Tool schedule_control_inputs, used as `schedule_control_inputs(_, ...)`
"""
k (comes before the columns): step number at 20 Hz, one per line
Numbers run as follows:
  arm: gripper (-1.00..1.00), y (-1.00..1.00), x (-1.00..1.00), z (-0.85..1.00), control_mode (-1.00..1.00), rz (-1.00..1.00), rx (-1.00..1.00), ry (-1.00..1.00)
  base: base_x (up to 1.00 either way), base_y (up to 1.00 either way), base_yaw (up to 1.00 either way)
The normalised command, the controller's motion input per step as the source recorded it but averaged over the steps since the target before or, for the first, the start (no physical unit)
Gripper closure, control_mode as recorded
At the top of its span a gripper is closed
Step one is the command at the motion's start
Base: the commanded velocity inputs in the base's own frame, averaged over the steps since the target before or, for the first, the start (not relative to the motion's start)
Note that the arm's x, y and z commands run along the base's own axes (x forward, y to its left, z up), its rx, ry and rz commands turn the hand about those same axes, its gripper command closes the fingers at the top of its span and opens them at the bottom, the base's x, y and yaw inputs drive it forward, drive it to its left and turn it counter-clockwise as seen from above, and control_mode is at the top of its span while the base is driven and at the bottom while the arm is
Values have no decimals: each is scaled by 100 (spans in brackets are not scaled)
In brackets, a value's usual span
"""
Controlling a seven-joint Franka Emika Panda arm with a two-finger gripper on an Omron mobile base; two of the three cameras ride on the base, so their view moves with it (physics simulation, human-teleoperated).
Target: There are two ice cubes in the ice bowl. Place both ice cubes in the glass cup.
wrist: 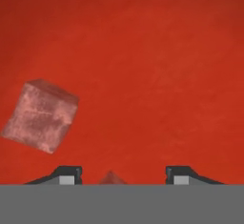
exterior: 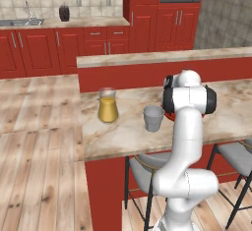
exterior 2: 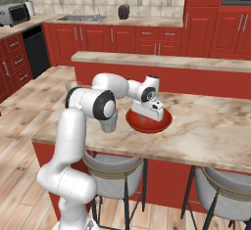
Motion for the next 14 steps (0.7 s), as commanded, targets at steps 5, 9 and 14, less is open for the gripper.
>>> schedule_control_inputs(5, 100, 0, -1, 0, -100, 0, 0, 0, 0, 0, 0)
schedule_control_inputs(9, 100, 5, -10, 17, -100, 0, 0, -5, 0, 0, 0)
schedule_control_inputs(14, 100, 33, 0, 92, -100, 0, 0, -4, 0, 0, 0)
